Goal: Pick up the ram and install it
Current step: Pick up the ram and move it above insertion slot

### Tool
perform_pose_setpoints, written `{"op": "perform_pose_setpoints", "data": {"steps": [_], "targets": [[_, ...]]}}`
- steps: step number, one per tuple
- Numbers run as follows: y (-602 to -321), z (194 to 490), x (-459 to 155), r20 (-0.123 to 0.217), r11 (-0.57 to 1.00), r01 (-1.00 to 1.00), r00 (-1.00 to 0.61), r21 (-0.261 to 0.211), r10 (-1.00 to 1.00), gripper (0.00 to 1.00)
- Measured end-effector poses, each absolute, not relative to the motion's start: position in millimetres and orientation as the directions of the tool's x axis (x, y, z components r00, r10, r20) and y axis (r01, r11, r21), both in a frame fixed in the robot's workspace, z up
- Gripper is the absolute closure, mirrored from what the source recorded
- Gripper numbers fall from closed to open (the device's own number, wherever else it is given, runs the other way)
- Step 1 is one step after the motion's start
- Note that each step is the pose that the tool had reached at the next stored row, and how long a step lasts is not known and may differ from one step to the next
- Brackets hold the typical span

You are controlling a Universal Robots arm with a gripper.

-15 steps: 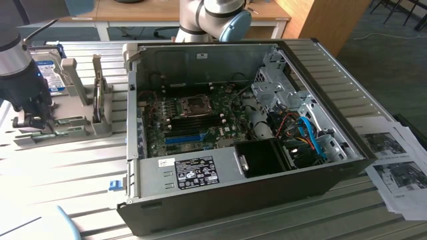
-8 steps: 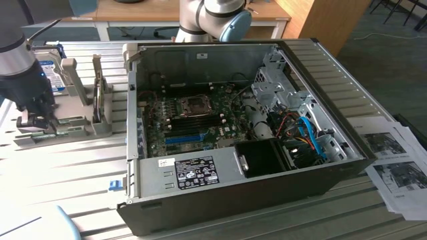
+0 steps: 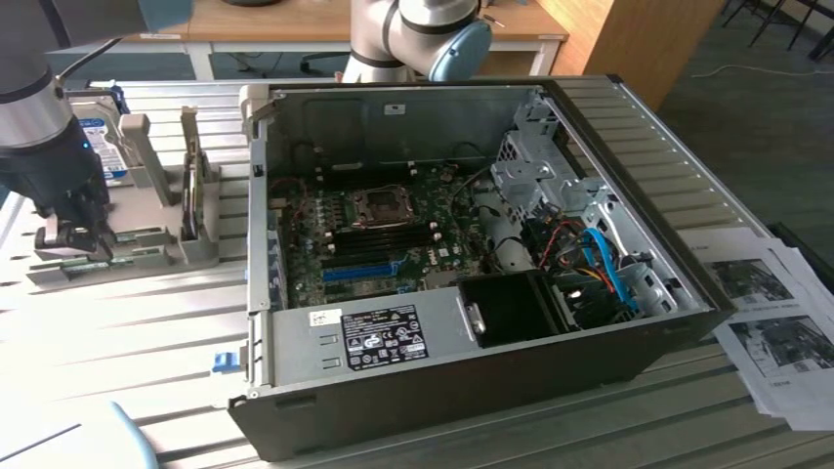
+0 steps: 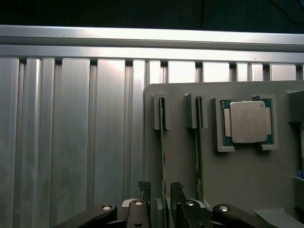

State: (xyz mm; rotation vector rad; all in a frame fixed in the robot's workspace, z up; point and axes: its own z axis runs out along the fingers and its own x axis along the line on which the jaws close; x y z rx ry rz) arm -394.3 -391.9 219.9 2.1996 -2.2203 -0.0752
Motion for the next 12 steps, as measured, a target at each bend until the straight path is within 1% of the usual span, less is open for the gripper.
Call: {"op": "perform_pose_setpoints", "data": {"steps": [12], "targets": [[-391.9, 214.4, -394.3, -0.023, 0.009, -0.999, -0.010, 0.045, -1.000, 0.70]]}}
